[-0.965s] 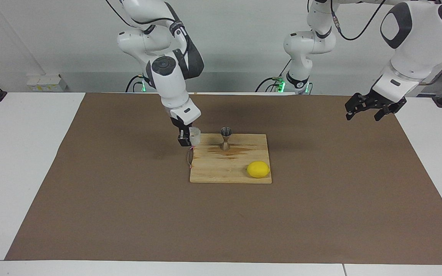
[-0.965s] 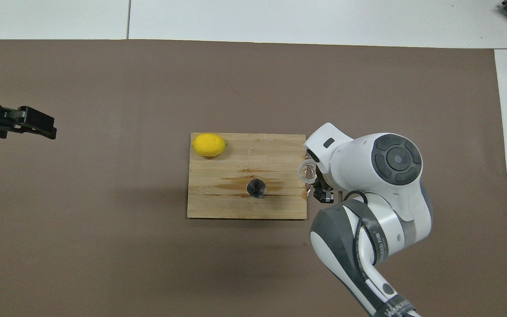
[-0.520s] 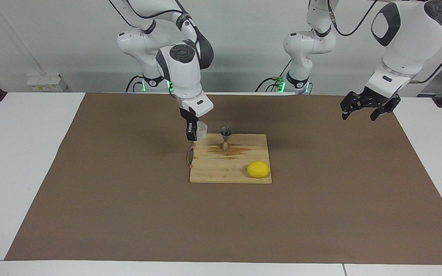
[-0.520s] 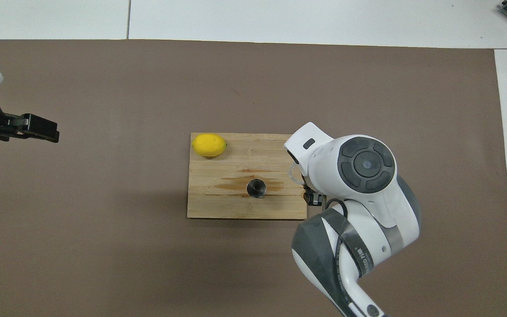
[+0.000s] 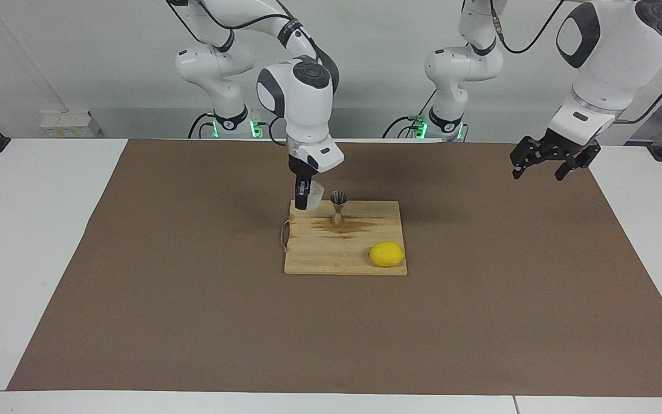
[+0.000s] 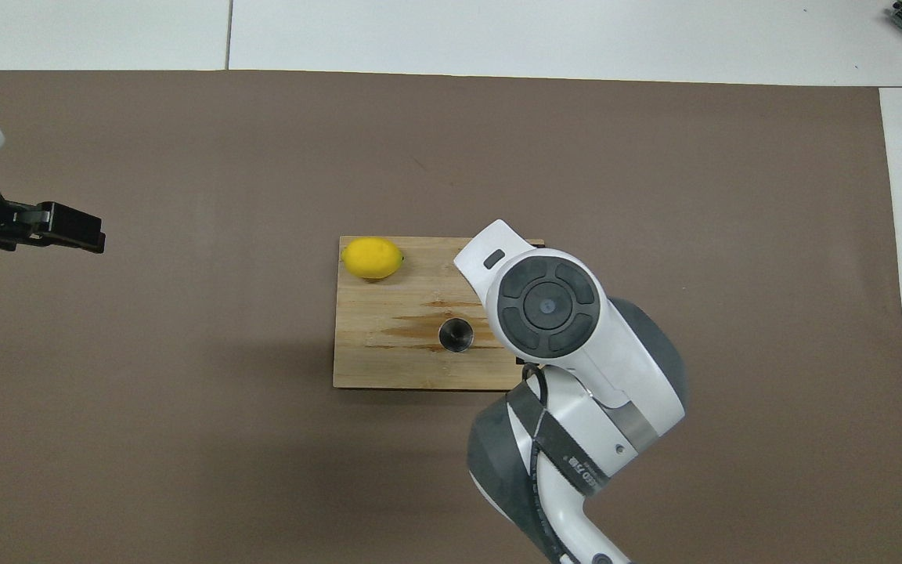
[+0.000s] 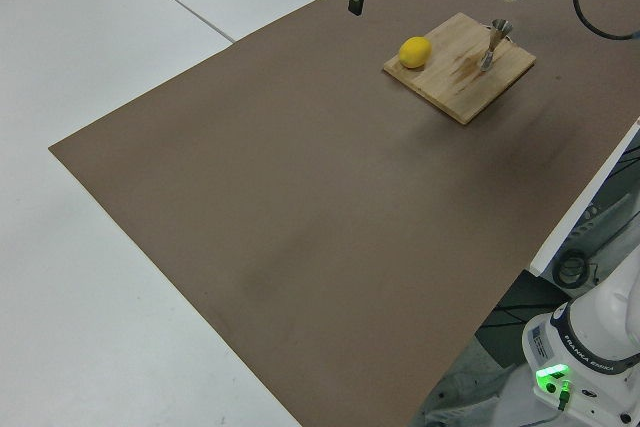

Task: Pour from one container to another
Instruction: 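Tilt the white cup over the metal cup with the right gripper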

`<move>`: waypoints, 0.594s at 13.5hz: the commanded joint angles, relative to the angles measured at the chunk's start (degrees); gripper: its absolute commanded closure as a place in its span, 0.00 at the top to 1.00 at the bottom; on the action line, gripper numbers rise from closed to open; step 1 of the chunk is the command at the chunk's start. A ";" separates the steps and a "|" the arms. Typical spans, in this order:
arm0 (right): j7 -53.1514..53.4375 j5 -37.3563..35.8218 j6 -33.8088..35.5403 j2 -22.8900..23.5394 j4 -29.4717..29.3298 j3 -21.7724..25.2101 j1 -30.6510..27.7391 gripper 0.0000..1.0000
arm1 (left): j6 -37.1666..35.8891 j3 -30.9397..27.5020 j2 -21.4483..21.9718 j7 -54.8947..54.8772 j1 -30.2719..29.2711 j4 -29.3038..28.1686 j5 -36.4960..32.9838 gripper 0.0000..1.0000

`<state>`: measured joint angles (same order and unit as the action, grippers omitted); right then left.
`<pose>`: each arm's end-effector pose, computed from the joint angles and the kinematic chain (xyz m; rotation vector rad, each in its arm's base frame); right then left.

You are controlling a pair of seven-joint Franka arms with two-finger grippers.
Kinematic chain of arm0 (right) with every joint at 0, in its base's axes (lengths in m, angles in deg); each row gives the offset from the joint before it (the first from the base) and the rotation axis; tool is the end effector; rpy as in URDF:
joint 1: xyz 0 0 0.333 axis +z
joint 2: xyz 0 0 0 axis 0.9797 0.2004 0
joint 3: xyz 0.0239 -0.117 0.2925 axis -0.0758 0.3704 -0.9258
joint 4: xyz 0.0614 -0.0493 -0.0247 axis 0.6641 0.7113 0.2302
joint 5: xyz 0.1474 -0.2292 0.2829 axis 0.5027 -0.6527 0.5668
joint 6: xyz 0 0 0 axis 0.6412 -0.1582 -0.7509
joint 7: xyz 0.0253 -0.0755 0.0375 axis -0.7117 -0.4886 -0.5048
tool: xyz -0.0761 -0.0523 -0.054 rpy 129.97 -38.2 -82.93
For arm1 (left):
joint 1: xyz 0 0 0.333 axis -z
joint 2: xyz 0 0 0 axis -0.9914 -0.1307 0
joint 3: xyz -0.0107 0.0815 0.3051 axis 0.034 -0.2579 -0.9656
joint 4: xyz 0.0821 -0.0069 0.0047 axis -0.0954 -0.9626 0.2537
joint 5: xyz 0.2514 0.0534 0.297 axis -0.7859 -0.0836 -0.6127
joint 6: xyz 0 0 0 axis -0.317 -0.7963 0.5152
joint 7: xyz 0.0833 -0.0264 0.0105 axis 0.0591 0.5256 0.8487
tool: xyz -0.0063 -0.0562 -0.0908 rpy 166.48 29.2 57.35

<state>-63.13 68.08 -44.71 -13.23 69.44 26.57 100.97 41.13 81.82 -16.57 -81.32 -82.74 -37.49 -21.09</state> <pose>0.5140 0.3177 0.4429 2.1555 2.0164 -0.0040 0.5658 -0.0435 0.6022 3.1209 -0.1419 0.0114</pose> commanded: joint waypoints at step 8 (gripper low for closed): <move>3.87 -14.08 3.68 3.32 -2.51 -0.48 4.62 0.00 | 1.68 -0.60 0.96 0.08 0.16 -1.58 0.45 1.00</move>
<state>-60.84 57.16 -42.76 -11.20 68.43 26.57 105.03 41.40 81.73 -16.57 -81.31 -82.74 -37.56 -21.09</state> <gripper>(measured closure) 0.511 0.000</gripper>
